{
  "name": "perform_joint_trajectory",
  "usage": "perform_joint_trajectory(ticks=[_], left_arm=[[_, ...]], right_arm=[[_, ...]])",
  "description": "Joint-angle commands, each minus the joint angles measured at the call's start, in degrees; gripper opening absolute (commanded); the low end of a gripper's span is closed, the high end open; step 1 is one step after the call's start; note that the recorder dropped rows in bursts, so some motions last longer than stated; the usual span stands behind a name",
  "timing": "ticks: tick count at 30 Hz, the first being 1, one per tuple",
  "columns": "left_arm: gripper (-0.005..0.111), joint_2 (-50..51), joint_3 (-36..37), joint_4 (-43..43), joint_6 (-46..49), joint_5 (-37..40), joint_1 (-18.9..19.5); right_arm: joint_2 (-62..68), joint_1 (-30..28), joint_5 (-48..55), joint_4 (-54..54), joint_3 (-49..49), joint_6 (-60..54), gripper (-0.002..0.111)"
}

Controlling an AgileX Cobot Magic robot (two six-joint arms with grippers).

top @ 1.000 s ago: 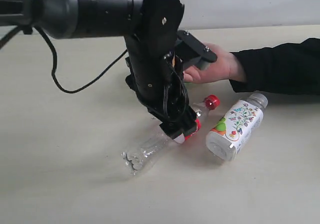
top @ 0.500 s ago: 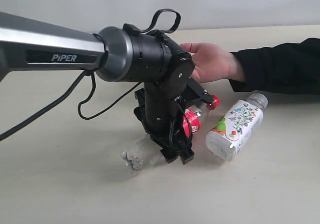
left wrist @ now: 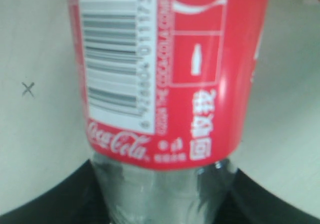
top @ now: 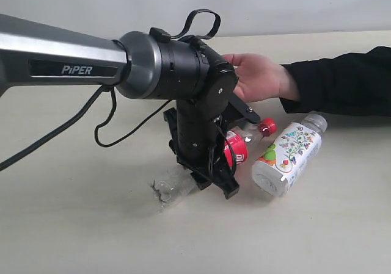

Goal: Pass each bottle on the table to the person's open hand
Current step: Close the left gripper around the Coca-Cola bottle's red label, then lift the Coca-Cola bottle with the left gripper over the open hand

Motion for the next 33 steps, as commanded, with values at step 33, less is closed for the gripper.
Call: perform_joint_trajectory(ticks=[33], left_arm=[[0.0, -19.35, -1.11, 2.91, -14.51, -6.22, -0.07]], right_arm=[[-0.34, -0.17, -0.26, 0.27, 0.31, -0.22, 0.0]])
